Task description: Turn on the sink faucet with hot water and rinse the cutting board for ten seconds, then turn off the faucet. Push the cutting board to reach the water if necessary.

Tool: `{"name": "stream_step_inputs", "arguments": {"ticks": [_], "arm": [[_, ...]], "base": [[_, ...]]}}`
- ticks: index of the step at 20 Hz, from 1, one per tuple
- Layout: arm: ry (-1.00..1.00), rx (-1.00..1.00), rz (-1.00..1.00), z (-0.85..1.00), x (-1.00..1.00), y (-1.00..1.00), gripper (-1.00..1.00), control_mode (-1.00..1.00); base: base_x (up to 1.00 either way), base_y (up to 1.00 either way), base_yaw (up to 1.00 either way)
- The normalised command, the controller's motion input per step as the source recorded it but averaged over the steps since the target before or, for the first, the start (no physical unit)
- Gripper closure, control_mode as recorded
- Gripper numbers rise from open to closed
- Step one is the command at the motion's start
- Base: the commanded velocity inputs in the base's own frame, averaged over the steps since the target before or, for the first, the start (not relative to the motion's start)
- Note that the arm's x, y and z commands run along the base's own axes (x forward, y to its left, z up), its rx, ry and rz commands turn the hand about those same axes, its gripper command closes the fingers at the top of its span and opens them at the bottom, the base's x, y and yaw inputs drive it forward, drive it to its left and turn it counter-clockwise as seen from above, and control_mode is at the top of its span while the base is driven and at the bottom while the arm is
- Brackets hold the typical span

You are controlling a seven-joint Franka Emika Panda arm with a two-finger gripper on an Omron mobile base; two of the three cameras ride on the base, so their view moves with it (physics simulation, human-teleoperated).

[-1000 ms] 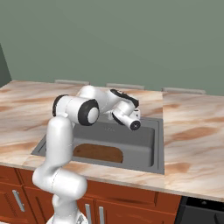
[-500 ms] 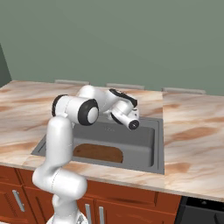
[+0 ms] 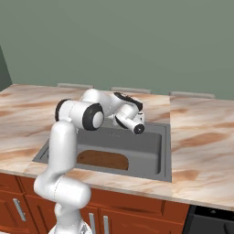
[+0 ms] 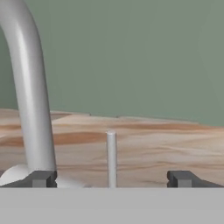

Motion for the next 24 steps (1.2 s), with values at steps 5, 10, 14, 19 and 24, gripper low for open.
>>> {"name": "stream_step_inputs", "arguments": {"ticks": [5, 10, 14, 19, 24], "arm": [[0.01, 0.0, 0.0, 0.0, 0.16, 0.0, -1.0, -1.0], [0.01, 0.0, 0.0, 0.0, 0.17, 0.0, -1.0, -1.0], [0.02, 0.0, 0.0, 0.0, 0.12, 0.0, -1.0, -1.0], [0.01, 0.0, 0.0, 0.0, 0.07, 0.0, -1.0, -1.0], [0.0, 0.0, 0.0, 0.0, 0.0, 0.0, -1.0, -1.0]], "base": [[0.0, 0.0, 0.0], [0.0, 0.0, 0.0], [0.0, 0.0, 0.0], [0.0, 0.0, 0.0], [0.0, 0.0, 0.0]]}}
